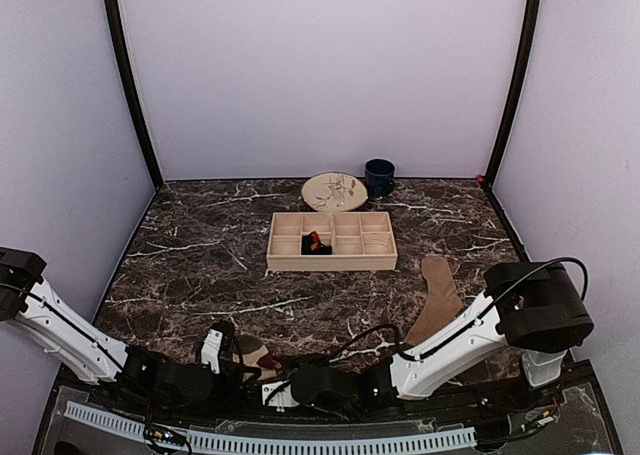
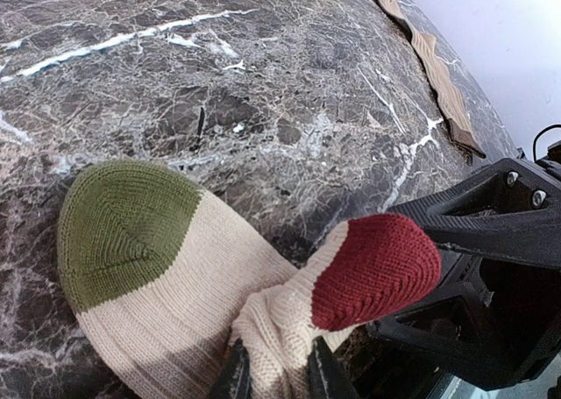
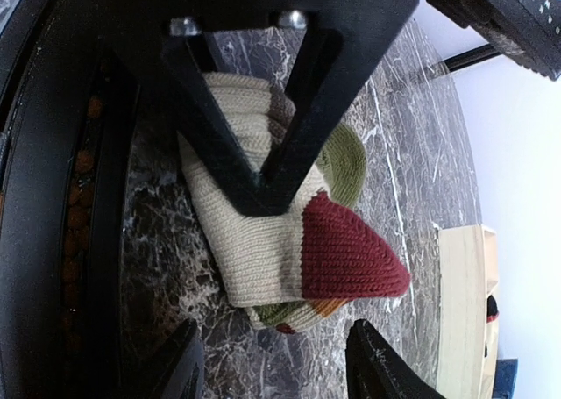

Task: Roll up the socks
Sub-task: Roll the sock at the center of the board.

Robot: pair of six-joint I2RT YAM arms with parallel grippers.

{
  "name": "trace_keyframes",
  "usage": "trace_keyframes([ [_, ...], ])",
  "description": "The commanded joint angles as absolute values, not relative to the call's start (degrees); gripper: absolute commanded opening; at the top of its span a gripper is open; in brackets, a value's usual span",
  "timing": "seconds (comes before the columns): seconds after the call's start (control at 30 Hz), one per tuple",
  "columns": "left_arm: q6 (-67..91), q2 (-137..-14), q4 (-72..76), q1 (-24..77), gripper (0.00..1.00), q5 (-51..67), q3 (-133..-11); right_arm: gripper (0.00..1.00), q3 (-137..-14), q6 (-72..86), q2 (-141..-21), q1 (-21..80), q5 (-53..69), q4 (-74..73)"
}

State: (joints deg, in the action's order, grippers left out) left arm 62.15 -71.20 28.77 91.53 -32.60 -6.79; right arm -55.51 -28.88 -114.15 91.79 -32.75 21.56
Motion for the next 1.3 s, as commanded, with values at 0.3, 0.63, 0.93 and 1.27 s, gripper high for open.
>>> trace_keyframes([
  [0.3,63.12,-70.34,20.11,91.96,0.21,-26.82,-5.89,0.58,-61.86,-34.76,-118.49,93.86,-35.97,22.72],
  [0.63,62.5,-67.91,19.21,91.94,0.21,-26.2,-5.61,0.59,-64.76,-37.07,-121.3,94.13,-35.74,20.84],
  [0.93,61.23,-65.32,18.9,91.94,0.21,-25.49,-5.12,0.58,-68.26,-36.1,-123.0,92.52,-31.55,14.32],
  [1.27,60.19,-59.58,15.96,91.98,0.21,-26.14,-3.91,0.46,-69.43,-31.37,-123.27,87.84,-25.06,6.42],
])
